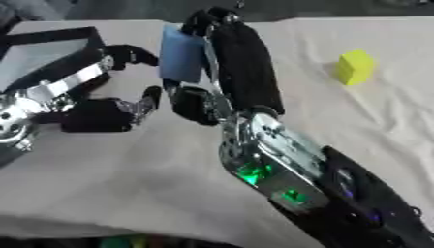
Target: Pick up the objects with one hand, pass them to the other hand, and then place them into the box on the other side of the table.
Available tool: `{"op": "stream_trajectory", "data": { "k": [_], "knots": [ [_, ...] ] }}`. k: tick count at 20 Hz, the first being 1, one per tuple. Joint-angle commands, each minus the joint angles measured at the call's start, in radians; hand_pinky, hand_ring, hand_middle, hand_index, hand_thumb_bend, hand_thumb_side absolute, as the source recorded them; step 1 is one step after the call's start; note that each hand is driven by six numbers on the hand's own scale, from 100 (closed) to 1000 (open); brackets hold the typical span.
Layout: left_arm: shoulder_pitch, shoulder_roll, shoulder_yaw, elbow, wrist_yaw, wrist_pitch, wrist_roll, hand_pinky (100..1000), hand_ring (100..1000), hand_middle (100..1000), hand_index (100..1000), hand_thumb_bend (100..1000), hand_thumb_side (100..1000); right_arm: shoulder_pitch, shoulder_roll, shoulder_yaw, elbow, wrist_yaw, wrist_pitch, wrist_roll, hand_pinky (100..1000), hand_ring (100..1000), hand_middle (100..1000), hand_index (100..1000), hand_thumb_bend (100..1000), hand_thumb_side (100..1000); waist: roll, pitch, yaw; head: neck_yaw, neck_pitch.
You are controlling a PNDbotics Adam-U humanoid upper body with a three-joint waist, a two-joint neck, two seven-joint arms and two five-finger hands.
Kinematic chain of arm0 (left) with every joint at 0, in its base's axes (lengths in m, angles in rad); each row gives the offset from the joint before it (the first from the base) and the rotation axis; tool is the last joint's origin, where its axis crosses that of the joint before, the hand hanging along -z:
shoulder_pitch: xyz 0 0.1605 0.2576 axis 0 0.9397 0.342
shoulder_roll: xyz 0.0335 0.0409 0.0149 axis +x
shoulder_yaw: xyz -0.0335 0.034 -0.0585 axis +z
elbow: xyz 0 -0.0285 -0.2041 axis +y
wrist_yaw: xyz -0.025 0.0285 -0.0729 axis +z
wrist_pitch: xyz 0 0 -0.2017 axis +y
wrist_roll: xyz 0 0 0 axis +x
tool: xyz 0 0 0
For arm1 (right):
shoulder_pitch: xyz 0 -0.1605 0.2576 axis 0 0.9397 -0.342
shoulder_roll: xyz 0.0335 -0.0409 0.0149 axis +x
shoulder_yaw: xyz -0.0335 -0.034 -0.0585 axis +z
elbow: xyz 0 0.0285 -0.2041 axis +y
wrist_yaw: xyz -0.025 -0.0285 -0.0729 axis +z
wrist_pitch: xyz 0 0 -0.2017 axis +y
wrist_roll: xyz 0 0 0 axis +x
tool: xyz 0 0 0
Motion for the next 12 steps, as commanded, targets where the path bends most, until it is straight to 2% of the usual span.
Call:
{"op": "stream_trajectory", "data": {
  "k": [1,10,12],
  "knots": [
    [-0.013,0.004,0.023,-0.013,0.006,0.010,0.033,1000,1000,912,958,100,594,-0.011,-0.009,-0.003,-0.021,-0.008,-0.001,-0.011,693,585,484,468,100,100,0.001,-0.002,0.002,-0.005,-0.012],
    [0.017,0.012,0.049,-0.013,0.057,0.001,0.126,1000,1000,912,955,100,576,-0.005,-0.014,-0.002,-0.021,-0.017,-0.002,-0.026,691,584,484,468,100,100,0.004,0.001,0.007,-0.031,-0.003],
    [0.025,0.014,0.054,-0.013,0.067,0.001,0.138,1000,1000,912,956,100,610,-0.004,-0.014,-0.002,-0.021,-0.018,-0.002,-0.026,691,584,484,467,100,100,0.004,0.000,0.009,-0.034,-0.003]
  ]
}}
